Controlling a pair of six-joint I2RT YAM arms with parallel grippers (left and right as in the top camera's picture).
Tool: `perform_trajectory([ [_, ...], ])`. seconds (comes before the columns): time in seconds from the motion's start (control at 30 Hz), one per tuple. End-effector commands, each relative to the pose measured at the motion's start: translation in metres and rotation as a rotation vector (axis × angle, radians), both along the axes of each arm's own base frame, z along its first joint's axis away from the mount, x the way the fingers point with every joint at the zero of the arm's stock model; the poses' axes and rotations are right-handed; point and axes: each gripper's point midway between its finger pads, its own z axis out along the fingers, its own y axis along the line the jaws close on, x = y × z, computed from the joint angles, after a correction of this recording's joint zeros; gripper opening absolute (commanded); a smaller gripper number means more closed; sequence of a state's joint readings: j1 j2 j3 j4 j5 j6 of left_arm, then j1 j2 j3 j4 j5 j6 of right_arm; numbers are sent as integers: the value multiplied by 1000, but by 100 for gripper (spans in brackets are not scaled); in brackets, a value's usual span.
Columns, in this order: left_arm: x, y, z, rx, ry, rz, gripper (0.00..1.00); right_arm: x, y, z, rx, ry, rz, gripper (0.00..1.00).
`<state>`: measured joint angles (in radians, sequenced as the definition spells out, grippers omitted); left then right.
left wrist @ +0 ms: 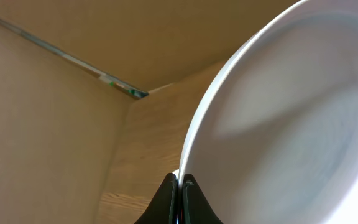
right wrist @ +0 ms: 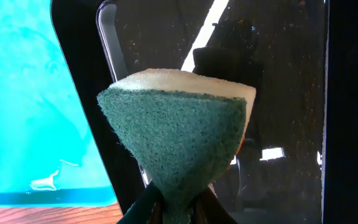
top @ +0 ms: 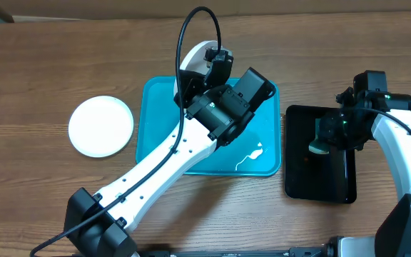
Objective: Clean dirty plates on tray and stack at the side
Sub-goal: 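Lift the white plate with the left gripper and carry it left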
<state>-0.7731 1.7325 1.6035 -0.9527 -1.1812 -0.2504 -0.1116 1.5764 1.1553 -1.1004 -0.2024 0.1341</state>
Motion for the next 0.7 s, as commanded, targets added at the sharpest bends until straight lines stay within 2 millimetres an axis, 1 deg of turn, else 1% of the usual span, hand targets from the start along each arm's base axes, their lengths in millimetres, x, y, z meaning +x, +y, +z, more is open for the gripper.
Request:
perform_trajectory([
  [0.0, 1, 0, 12, 15, -54, 24, 4, 3, -2, 4, -6, -17, 3, 14],
  [0.13, 1, 0, 10, -3, -56, 25, 4, 3, -2, 4, -7, -18, 3, 15],
  [0.2, 1, -4, 4, -23, -25, 6, 4, 3, -2, 4, -7, -18, 3, 15],
  [0.27, 1, -7, -10, -84, 35, -15, 4, 3, -2, 4, -7, -18, 3, 15],
  [0.33, -1, -9, -30, -173, 124, -32, 4, 3, -2, 4, -7, -17, 3, 15],
  [0.4, -4, -6, -48, -262, 207, -23, 4, 3, -2, 4, -7, -17, 3, 14],
  [0.43, -6, -2, -55, -305, 239, -2, 4, 3, -2, 4, -7, -17, 3, 14],
  [0.5, -8, 14, -68, -388, 293, 65, 4, 3, -2, 4, -7, -17, 3, 15],
  [0.67, -10, 54, -92, -548, 433, 185, 4, 3, -2, 4, -12, -16, 2, 14],
])
